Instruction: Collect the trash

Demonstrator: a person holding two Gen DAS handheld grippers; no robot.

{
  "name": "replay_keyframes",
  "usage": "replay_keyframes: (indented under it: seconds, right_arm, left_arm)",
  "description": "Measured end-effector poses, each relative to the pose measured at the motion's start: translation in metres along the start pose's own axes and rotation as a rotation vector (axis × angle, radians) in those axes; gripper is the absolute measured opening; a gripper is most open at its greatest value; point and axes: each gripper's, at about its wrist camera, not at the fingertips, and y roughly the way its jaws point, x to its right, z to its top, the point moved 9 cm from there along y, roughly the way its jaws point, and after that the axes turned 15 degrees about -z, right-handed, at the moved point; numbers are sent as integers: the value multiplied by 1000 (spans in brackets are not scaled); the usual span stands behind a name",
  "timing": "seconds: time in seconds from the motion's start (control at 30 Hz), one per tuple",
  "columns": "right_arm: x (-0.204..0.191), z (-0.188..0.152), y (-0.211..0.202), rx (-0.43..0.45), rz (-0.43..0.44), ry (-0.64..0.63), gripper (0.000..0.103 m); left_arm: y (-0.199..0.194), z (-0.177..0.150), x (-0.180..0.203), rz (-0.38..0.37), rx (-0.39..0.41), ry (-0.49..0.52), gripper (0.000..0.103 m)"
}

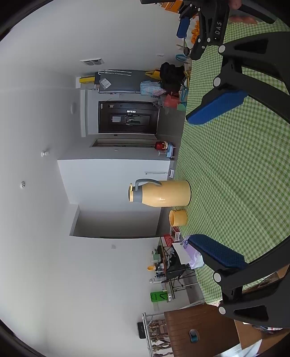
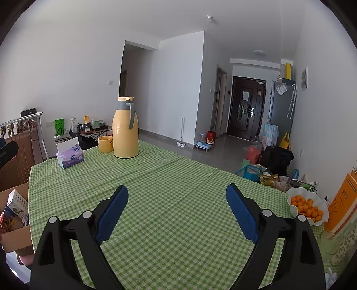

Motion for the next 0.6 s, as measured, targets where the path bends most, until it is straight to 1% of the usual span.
replay_keyframes:
  seconds: [0.2,0.3,0.4,0.5,0.6]
  right_arm:
    - [0,-6,-11,3,10,-9,86]
    - [2,-11,-23,5,29,-5,86]
    - [-2,-18,-36,14,45,-12,86]
    - [-7,-27,-54,16,61,-26,86]
    - [-12,-40,-73,25,82,-37,86]
  left_arm:
    - [-13,-4,7,5,4,-4,95]
    - [-27,-6,11,14,6,-9,95]
    - [-46,-13,11,28,12,-14,95]
    - [-69,-21,7,52,2,-18,95]
    - [-97,-37,6,80,-2,-27,95]
